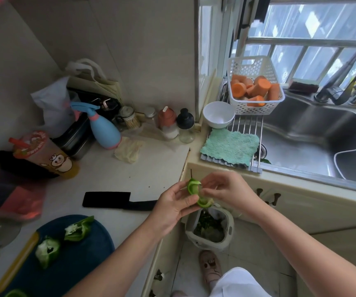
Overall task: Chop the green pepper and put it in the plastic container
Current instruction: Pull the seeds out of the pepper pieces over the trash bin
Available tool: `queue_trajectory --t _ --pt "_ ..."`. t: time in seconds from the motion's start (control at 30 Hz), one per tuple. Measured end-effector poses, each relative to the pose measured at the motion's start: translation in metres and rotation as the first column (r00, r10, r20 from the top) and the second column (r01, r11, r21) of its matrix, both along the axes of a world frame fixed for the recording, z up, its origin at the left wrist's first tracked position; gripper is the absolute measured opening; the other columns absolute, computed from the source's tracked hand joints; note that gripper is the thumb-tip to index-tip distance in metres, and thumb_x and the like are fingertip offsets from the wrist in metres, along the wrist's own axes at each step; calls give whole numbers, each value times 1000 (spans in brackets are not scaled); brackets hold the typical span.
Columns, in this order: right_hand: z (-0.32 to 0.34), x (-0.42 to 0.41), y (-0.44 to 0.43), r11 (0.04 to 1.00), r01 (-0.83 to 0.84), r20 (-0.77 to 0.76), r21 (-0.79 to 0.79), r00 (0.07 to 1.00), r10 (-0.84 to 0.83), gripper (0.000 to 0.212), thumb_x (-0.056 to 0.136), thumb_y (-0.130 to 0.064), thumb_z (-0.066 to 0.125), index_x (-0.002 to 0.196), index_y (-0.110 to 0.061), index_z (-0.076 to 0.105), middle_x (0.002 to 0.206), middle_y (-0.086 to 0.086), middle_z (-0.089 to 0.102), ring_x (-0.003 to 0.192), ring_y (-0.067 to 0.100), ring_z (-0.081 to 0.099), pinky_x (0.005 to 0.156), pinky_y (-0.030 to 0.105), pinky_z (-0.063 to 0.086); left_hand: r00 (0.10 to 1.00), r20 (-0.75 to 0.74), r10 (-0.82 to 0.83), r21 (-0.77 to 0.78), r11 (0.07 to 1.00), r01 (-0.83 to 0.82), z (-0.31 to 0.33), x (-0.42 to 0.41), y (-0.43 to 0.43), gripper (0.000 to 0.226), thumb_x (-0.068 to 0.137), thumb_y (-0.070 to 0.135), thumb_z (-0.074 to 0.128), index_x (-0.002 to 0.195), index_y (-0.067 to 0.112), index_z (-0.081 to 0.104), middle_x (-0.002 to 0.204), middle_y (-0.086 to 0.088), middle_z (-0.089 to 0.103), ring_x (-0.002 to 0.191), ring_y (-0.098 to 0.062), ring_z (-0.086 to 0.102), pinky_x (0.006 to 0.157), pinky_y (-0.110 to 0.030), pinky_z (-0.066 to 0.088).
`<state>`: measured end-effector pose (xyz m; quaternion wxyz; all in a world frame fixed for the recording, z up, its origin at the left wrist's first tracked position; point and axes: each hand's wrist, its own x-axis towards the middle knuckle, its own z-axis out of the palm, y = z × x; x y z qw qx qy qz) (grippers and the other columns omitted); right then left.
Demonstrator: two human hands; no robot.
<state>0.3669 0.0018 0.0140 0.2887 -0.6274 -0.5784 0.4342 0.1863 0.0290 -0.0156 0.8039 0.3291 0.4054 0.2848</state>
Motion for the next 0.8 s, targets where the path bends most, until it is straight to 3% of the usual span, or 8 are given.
queue_trajectory --t 0.27,0.63,0.8 --pt "3 -7 5 994 29 3 -105 1000 -29 19 74 -18 79 92 -14 74 81 -1 74 74 8 70 74 31 59 976 -136 -172 145 971 192 3 4 -5 65 71 6 70 133 8 49 112 7 69 105 -26 65 88 -34 54" --pt "0 -13 0 981 115 -15 -159 993 -118 31 72 -13 76 101 -7 71 83 2 73 73 12 70 68 29 60 915 -289 -280 242 904 353 10 -2 0 71 70 23 80 134 16 51 123 0 64 114 -23 60 101 -49 44" --pt "0 -21 -3 980 151 9 -127 988 -151 22 73 -15 75 94 -11 72 79 -1 72 69 8 69 64 24 59 918 -292 -268 240 909 341 12 -4 -2 67 73 14 76 134 12 50 118 -2 67 110 -21 63 99 -44 47"
